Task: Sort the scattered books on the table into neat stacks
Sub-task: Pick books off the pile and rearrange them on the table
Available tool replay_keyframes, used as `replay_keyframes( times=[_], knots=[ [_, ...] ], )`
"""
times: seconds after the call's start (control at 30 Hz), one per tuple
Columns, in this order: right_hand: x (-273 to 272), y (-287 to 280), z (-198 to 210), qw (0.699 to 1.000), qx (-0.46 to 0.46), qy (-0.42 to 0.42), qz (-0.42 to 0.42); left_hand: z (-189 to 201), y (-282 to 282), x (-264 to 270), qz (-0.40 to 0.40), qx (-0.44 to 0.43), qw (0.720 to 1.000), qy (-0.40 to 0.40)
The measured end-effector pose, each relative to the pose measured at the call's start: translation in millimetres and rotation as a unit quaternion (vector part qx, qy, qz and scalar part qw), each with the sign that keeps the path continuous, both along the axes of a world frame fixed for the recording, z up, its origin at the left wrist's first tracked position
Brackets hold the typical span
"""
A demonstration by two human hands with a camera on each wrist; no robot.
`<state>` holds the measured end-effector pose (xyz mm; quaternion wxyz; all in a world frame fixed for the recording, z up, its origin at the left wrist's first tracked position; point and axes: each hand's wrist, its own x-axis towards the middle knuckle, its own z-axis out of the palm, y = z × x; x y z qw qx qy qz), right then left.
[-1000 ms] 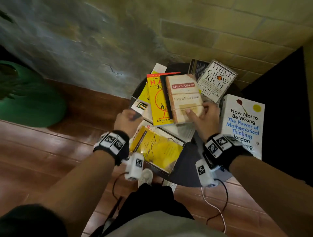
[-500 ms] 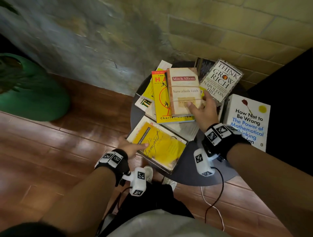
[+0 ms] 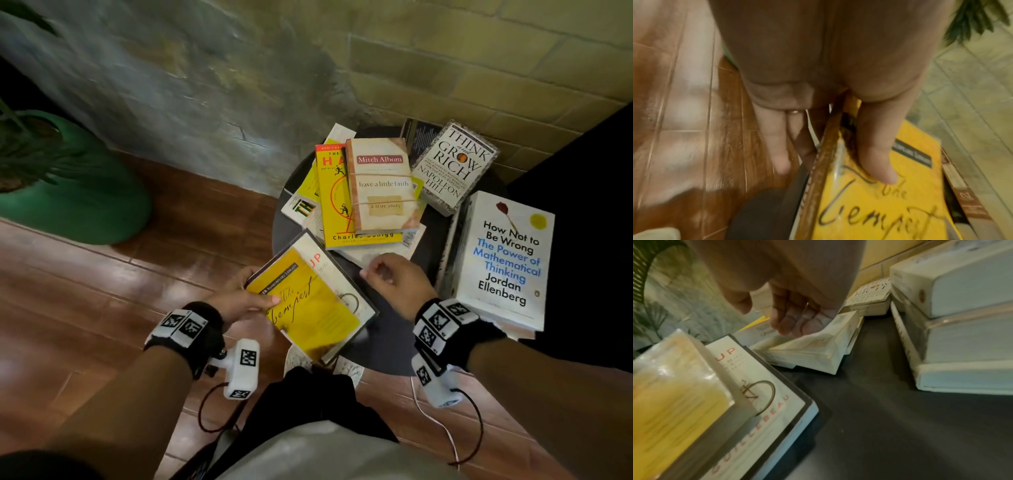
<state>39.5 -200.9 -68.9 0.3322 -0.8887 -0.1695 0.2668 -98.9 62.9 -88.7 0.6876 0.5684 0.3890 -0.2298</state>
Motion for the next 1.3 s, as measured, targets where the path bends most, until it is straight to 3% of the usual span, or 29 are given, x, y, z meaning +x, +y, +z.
replay_keyframes(
  times=[0.17, 0.37, 0.5, 0.93, 1.0, 1.03, 1.17, 1.23, 1.3],
  knots=[
    [-8, 12, -11, 0.983, -0.013, 0.161, 0.088, 0, 5, -7, -0.024, -0.058, 0.997, -0.045],
    [-2, 6, -23, 0.977, -0.006, 0.191, 0.092, -1, -6, -3, -0.021, -0.090, 0.994, -0.054],
    [2, -6, -13, 0.982, 0.025, 0.158, 0.104, -11, -11, 0, 0.004, -0.064, 0.998, -0.017],
    [46, -76, 63, 0.994, 0.088, 0.066, -0.025, -26, -25, 24, 0.016, -0.031, 0.996, 0.078],
    [49, -82, 63, 0.993, 0.093, 0.056, -0.051, -24, -41, 37, -0.001, 0.029, 0.996, 0.089],
    [50, -84, 64, 0.992, 0.096, 0.048, -0.063, -25, -47, 42, -0.034, 0.098, 0.990, 0.096],
    [47, -99, 60, 0.977, 0.144, 0.041, -0.153, -14, -59, 56, -0.217, 0.354, 0.900, 0.130],
    [46, -110, 61, 0.960, 0.174, 0.028, -0.218, -3, -64, 63, -0.245, 0.397, 0.876, 0.121],
    [47, -123, 61, 0.938, 0.198, 0.023, -0.283, 6, -70, 72, -0.266, 0.391, 0.877, 0.083]
  ],
)
